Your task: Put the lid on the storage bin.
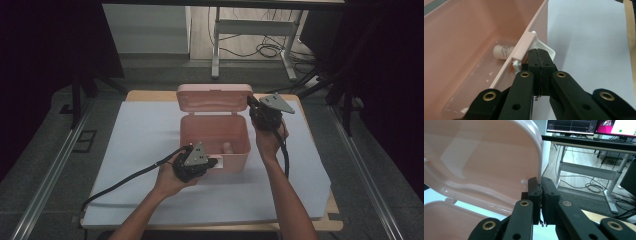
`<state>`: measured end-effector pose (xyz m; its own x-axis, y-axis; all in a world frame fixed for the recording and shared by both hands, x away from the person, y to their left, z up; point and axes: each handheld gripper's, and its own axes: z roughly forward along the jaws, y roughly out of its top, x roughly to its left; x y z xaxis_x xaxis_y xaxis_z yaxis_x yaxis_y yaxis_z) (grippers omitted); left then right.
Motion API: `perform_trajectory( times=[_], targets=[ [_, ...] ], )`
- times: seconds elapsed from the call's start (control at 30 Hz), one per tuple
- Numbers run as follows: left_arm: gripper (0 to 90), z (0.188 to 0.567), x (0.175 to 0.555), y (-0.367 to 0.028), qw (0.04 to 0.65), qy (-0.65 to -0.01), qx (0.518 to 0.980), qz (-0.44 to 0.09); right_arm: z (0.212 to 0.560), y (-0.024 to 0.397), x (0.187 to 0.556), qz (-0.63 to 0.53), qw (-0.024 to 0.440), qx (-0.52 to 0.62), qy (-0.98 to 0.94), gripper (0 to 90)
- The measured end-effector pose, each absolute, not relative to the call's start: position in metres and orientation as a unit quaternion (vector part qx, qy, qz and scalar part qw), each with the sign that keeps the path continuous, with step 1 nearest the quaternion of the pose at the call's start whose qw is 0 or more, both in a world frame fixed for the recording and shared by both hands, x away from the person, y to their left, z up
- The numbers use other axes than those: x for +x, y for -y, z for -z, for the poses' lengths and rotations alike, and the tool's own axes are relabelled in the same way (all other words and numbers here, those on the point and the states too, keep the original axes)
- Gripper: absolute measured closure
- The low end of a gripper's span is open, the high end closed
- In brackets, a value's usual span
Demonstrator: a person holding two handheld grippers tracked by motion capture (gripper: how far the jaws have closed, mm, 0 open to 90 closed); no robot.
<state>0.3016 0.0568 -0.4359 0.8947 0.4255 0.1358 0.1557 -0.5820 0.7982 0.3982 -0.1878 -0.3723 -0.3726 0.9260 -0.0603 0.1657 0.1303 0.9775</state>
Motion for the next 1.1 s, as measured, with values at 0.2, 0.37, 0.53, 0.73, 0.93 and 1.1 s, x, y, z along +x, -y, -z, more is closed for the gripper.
perform_trajectory(
  times=[0.2,0.37,0.53,0.73,0.93,1.1],
  targets=[
    [90.0,0.436,0.302,-0.057,0.425,-0.166,0.876,-0.158,0.372,0.193,0.394,-0.519,0.350,0.413,-0.662,84.2],
    [90.0,0.436,0.302,-0.057,0.425,-0.167,0.875,-0.157,0.369,0.201,0.391,-0.527,0.316,0.412,-0.673,81.6],
    [90.0,0.436,0.302,-0.057,0.425,-0.167,0.876,-0.158,0.366,0.205,0.387,-0.533,0.296,0.405,-0.681,79.1],
    [90.0,0.435,0.302,-0.057,0.424,-0.167,0.876,-0.158,0.365,0.209,0.384,-0.532,0.275,0.400,-0.694,76.9],
    [90.0,0.435,0.302,-0.057,0.423,-0.167,0.876,-0.157,0.364,0.213,0.381,-0.523,0.249,0.392,-0.714,72.7],
    [90.0,0.435,0.302,-0.057,0.423,-0.167,0.877,-0.157,0.364,0.217,0.379,-0.518,0.220,0.386,-0.731,68.6]
  ],
)
